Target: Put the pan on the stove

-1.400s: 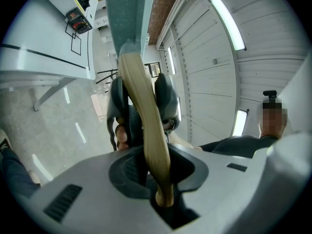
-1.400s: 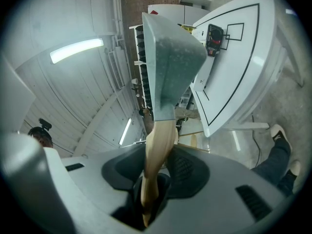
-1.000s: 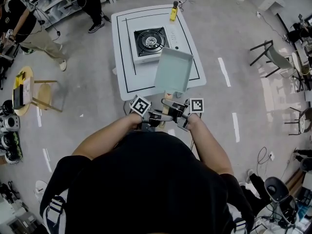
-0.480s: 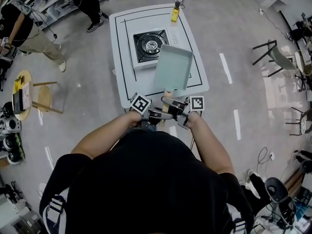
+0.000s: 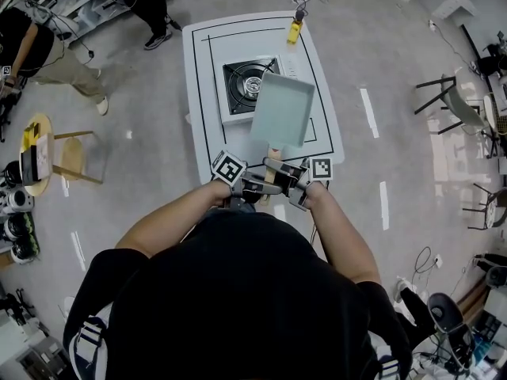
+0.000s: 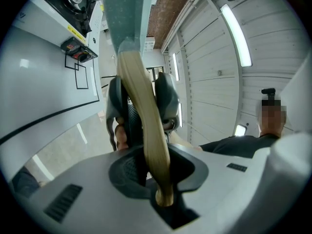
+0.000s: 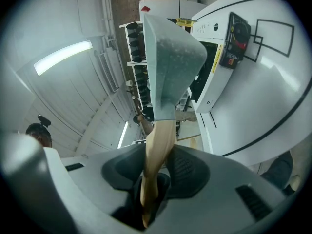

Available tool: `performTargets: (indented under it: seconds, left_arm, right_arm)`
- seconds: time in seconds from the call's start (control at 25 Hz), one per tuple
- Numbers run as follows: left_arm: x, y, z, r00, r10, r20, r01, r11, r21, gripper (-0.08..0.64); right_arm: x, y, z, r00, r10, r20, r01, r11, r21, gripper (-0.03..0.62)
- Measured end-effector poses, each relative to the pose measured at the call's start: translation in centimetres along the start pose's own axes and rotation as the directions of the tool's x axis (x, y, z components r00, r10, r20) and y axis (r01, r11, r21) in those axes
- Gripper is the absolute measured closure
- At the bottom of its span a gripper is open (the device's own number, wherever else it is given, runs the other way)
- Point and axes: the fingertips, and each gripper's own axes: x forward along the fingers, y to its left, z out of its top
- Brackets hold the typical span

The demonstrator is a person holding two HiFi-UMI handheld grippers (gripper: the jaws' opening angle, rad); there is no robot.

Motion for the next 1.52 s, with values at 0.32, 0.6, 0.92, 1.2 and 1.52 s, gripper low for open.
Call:
performTargets:
  seconds: [0.32, 0.6, 0.92, 1.2, 1.52]
  left_arm:
    - [-2.0, 0.7, 3.3, 0.999, -0.026, 0.037, 0.027, 0.999, -0.04, 0.475]
    - [-3.8, 0.8, 5.9, 0.999, -0.018, 0.045, 0.018, 1.0, 0.006, 0.476]
    - [-4.9, 0.9, 7.7, 0.996, 0.002, 0.088, -0.003, 1.0, 0.011, 0.474]
    - [-5.0, 0.8, 10.2, 0.984, 0.047, 0.173, -0.057, 0.997, 0.053, 0.474]
    - [-4.3, 1.4, 14.0, 0.958, 0.082, 0.276, -0.102, 0.993, 0.056, 0.472]
  right_arm:
    - [2.1, -0.9, 3.5, 1.0, -0.018, -0.022, 0.019, 1.0, 0.001, 0.463]
    - [3.9, -0.7, 5.7, 0.999, -0.024, -0.044, 0.024, 1.0, -0.002, 0.463]
    - [5.6, -0.6, 7.1, 0.994, -0.014, -0.109, 0.013, 1.0, -0.013, 0.463]
    - [6.4, -0.1, 8.6, 0.978, 0.005, -0.21, -0.008, 1.0, -0.014, 0.463]
    - [6.0, 0.3, 11.3, 0.948, 0.038, -0.317, -0.041, 0.999, -0.003, 0.463]
